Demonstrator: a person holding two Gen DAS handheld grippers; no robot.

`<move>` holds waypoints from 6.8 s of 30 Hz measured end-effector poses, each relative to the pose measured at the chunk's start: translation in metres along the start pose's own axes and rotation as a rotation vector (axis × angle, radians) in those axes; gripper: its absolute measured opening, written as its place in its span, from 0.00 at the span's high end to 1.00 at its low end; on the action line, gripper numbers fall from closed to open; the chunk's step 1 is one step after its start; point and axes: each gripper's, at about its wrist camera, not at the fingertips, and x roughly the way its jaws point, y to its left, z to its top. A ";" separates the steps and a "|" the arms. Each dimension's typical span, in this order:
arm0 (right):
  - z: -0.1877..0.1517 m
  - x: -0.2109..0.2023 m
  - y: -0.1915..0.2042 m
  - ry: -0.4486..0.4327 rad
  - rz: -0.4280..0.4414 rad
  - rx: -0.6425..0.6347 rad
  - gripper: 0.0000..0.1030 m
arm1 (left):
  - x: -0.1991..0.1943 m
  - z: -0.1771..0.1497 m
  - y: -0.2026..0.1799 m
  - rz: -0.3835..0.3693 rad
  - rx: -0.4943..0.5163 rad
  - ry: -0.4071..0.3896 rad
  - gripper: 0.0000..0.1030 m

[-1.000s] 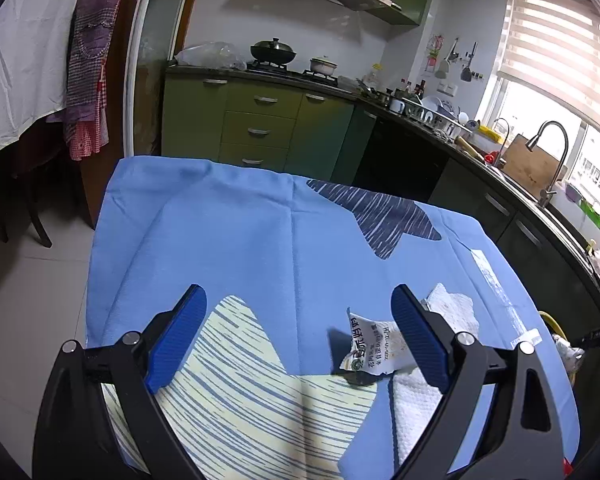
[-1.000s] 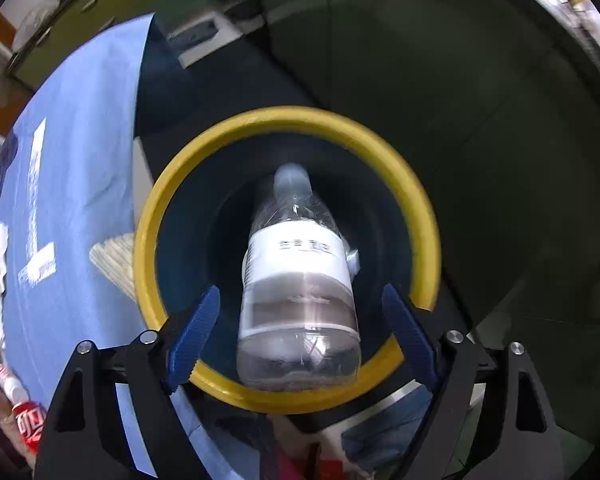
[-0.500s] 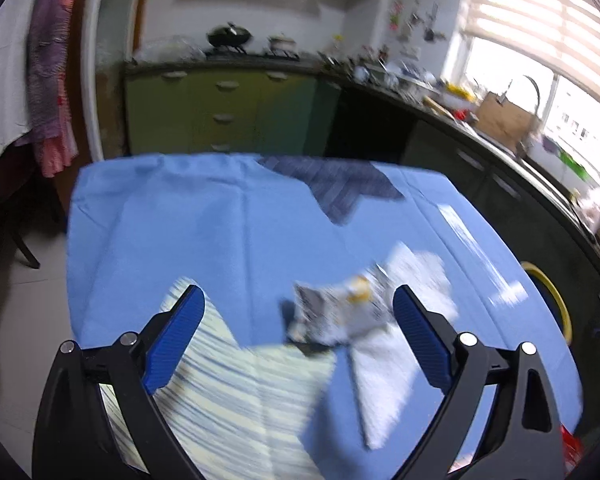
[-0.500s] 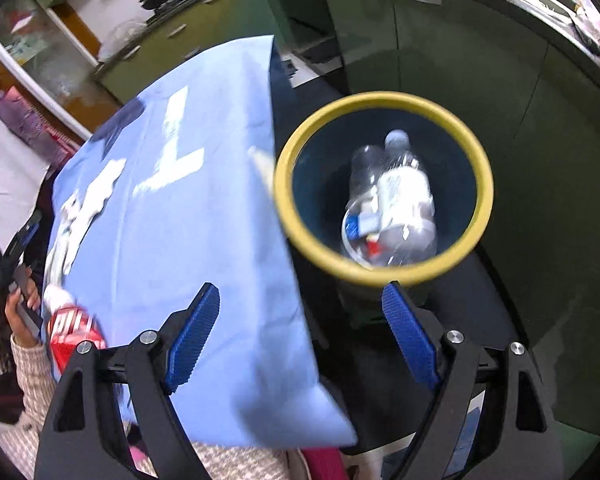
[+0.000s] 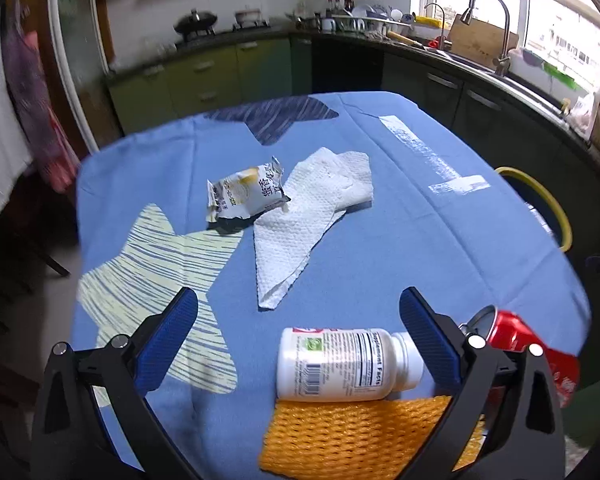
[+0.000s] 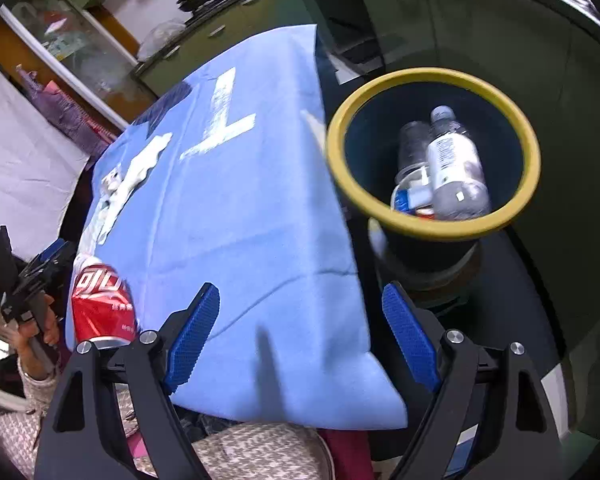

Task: Collect trash
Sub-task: 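Grasp the white supplement bottle with the left gripper, then carry the supplement bottle over the bin and release it, then grasp the red cola can with the right gripper, then carry the cola can over the bin and release it, then grasp the orange foam net with the left gripper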

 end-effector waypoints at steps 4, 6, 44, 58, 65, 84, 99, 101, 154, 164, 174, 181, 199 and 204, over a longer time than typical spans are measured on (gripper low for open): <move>-0.011 0.000 0.002 0.006 0.034 -0.008 0.20 | 0.005 -0.007 -0.003 0.018 0.012 0.016 0.07; -0.016 -0.001 0.002 0.003 0.034 -0.007 0.20 | 0.005 -0.008 -0.004 0.003 0.015 0.018 0.07; -0.021 0.009 0.015 0.022 0.080 -0.016 0.19 | 0.018 -0.017 -0.012 -0.144 0.133 0.055 0.21; -0.044 -0.034 -0.024 -0.117 0.095 0.075 0.19 | -0.029 0.106 -0.099 -0.405 0.309 0.025 0.21; -0.076 -0.054 -0.089 -0.171 0.074 0.241 0.18 | 0.031 0.165 -0.256 -0.586 0.490 0.152 0.21; -0.100 -0.053 -0.131 -0.190 0.105 0.360 0.18 | 0.082 0.186 -0.333 -0.618 0.555 0.165 0.13; -0.027 -0.038 0.059 -0.011 0.133 -0.138 0.18 | -0.033 0.104 -0.022 -0.469 0.053 -0.154 0.09; -0.021 -0.031 0.100 0.045 0.151 -0.238 0.18 | -0.041 0.081 0.013 -0.427 -0.015 -0.178 0.08; 0.129 0.003 0.074 0.198 -0.185 -0.217 0.52 | -0.058 -0.041 0.115 -0.321 -0.300 -0.208 0.07; 0.171 0.036 -0.071 0.229 -0.395 0.017 0.52 | -0.051 -0.033 0.102 -0.297 -0.277 -0.180 0.07; 0.186 0.081 -0.084 0.255 -0.359 0.023 0.31 | -0.043 -0.026 0.089 -0.300 -0.252 -0.153 0.07; 0.171 0.043 -0.067 0.153 -0.284 0.055 0.30 | -0.050 -0.026 0.083 -0.304 -0.224 -0.162 0.07; 0.036 0.006 -0.022 0.082 -0.004 -0.008 0.25 | -0.045 -0.038 0.015 -0.348 -0.073 0.021 0.07; 0.022 0.005 -0.009 0.078 0.035 -0.054 0.24 | -0.038 -0.052 0.004 -0.286 -0.071 0.093 0.07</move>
